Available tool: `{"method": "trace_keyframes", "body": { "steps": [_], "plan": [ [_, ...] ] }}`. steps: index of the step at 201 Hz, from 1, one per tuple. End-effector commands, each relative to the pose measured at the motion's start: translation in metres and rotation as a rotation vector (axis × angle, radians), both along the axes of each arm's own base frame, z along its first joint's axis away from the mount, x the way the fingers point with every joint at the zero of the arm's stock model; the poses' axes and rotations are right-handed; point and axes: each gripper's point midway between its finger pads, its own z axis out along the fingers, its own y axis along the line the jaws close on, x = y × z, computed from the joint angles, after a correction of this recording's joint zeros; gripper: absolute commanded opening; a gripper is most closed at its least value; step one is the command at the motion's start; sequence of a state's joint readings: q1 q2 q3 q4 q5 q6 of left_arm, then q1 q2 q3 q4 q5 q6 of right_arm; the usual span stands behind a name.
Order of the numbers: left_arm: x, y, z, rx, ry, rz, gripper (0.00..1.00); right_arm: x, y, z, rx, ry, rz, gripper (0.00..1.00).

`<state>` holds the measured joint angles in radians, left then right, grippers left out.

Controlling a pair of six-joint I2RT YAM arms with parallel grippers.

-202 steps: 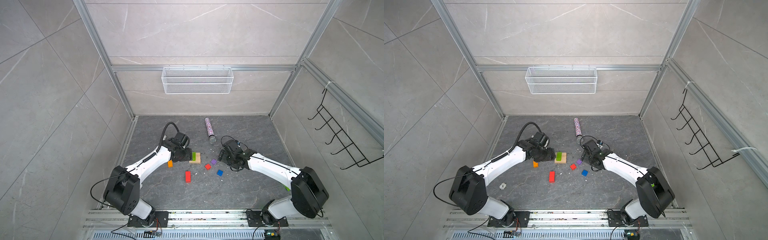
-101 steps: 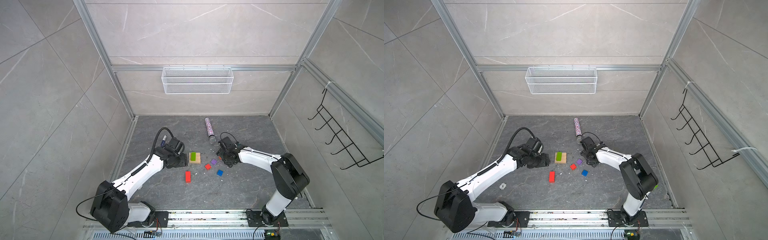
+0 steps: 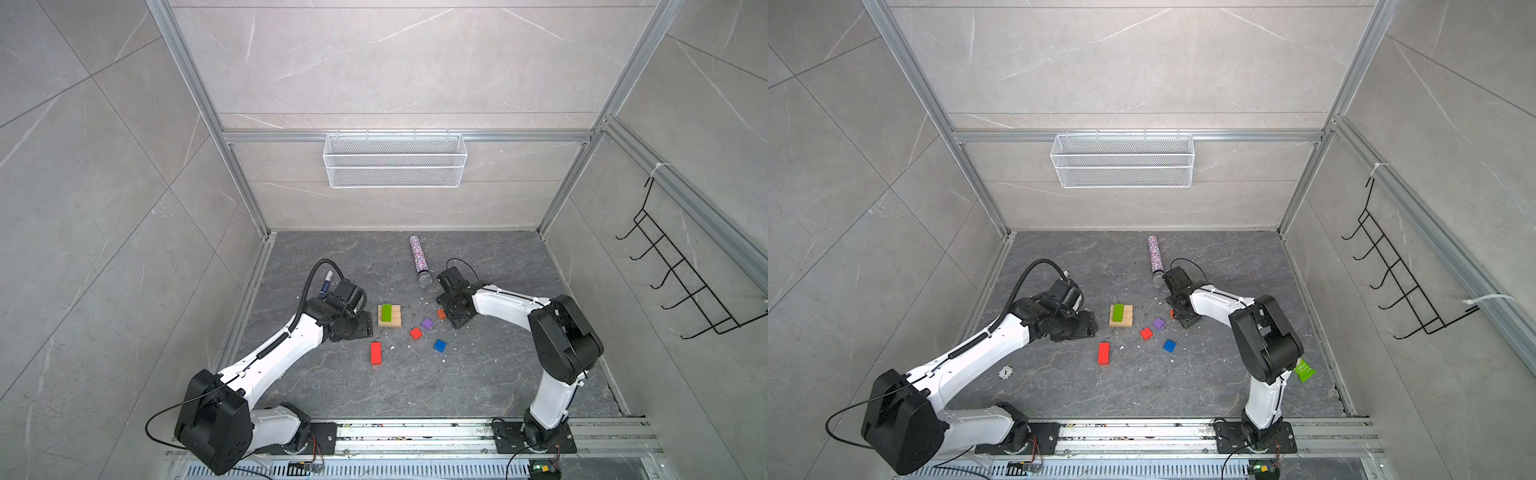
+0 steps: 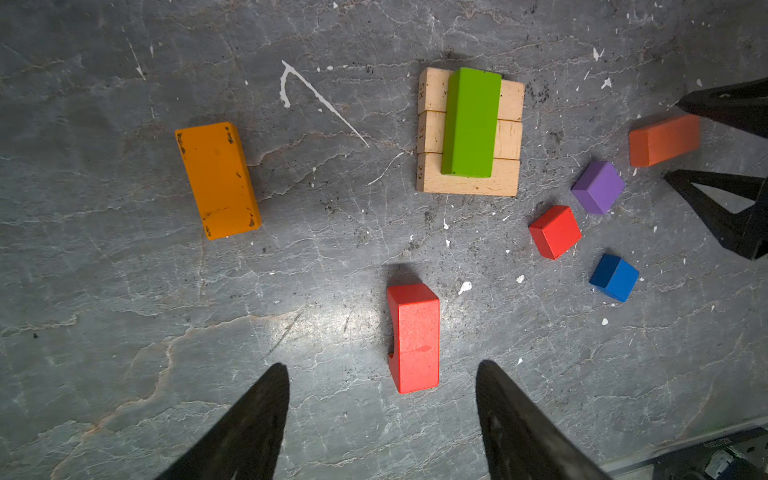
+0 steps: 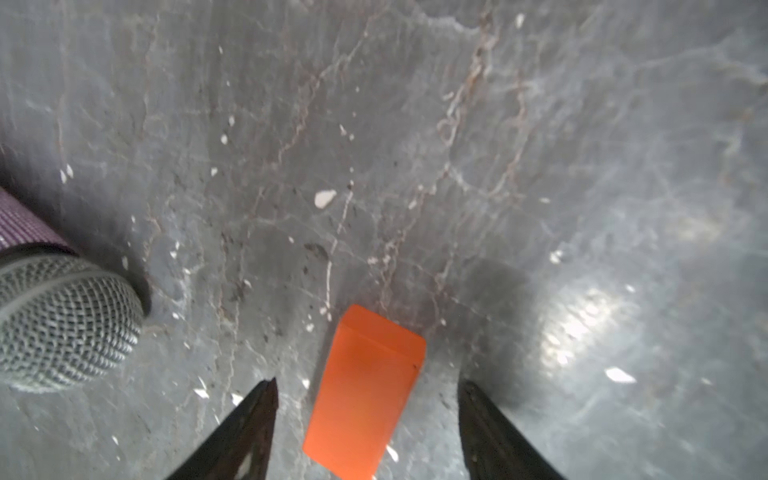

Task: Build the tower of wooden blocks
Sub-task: 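Raise the left gripper off the stack while the right gripper reaches for the orange-red bar, then close the right gripper on the orange-red bar and lift it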

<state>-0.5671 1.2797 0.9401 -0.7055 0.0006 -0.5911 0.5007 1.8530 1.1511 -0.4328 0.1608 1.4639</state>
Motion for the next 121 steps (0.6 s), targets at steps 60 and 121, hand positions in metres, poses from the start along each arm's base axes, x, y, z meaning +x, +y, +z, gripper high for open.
{"method": "trace_keyframes", "body": {
  "steps": [60, 121],
  "plan": [
    [0.001, 0.001, 0.005, -0.008, -0.013, 0.012, 0.73, -0.017, 0.005, -0.027, -0.002, 0.164, 0.017, 0.53],
    [0.002, 0.002, 0.008, 0.0, -0.022, 0.012, 0.73, -0.02, -0.001, -0.036, -0.083, 0.222, 0.109, 0.4]
  ]
}}
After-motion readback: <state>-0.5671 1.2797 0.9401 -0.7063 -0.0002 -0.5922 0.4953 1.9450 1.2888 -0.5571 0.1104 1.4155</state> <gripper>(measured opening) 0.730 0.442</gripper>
